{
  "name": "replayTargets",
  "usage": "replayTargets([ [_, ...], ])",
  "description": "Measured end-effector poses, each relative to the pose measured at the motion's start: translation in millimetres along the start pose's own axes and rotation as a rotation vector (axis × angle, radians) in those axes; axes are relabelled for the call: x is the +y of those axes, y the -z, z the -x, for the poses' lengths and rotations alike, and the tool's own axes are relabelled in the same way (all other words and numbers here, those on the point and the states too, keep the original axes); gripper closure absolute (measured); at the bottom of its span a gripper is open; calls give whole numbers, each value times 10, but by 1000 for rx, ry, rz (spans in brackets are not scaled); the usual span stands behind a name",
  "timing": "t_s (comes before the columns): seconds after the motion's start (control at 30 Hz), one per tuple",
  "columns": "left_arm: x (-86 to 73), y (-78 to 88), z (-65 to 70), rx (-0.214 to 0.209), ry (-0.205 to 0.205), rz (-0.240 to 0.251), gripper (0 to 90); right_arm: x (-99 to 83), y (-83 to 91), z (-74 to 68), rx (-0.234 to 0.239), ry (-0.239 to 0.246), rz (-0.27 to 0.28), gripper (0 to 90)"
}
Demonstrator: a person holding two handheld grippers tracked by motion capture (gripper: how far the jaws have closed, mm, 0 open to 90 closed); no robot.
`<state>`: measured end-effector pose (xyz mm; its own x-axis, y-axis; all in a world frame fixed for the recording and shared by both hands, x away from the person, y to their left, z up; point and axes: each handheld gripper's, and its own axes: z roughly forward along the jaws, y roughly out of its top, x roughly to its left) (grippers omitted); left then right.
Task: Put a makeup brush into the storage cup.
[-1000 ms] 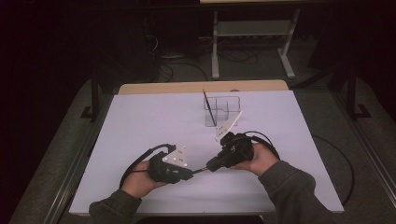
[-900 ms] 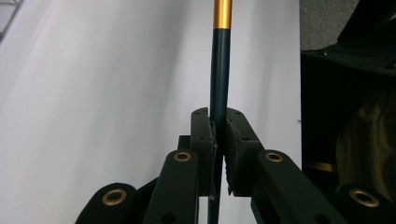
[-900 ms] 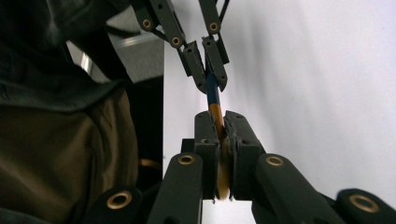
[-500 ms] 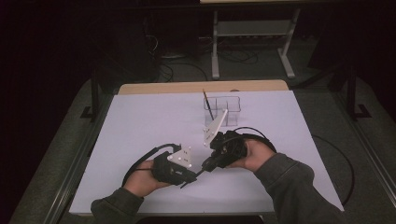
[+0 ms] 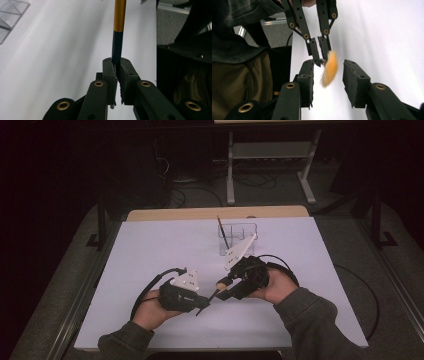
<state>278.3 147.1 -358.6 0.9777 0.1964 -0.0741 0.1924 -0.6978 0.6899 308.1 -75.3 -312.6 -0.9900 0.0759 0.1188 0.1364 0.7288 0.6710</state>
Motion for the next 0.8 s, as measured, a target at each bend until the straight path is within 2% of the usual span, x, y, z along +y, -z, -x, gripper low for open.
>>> replayTargets([
  [0.1,0,2,-9,5,8,5,838,-50,-34,14,-5,-6,29,631],
  [0.13,2,-5,-6,7,7,5,838,-63,-57,23,0,-25,36,649],
  [0.2,14,-16,-5,7,-8,1,838,-68,-69,38,4,-26,38,666],
  [0.23,21,-32,0,12,-15,-8,838,-70,-77,46,13,-44,48,726],
  [0.27,21,-32,0,12,-15,-8,838,-70,-77,46,13,-44,48,726],
  [0.3,24,-37,0,18,-16,-9,838,-69,-77,62,33,-50,57,821],
  [0.4,22,-37,-10,6,-20,-10,837,-66,-73,62,42,-49,56,831],
  [0.47,17,-57,9,-6,-23,-12,820,-61,-76,51,53,-40,35,834],
  [0.53,19,-64,11,-12,-25,-20,743,-54,-77,48,54,-35,27,834],
  [0.57,19,-80,17,-13,-22,-23,743,-48,-77,39,59,-38,13,835],
  [0.6,21,-91,21,-17,-27,-30,740,-21,-80,32,63,-19,-8,834],
  [0.67,25,-113,32,-20,-29,-40,743,-3,-84,26,72,-11,-17,835],
  [0.73,29,-124,37,-20,-30,-35,748,41,-92,19,76,23,-37,834],
  [0.8,35,-122,40,-32,-30,-29,803,94,-85,-4,74,37,-54,834],
])
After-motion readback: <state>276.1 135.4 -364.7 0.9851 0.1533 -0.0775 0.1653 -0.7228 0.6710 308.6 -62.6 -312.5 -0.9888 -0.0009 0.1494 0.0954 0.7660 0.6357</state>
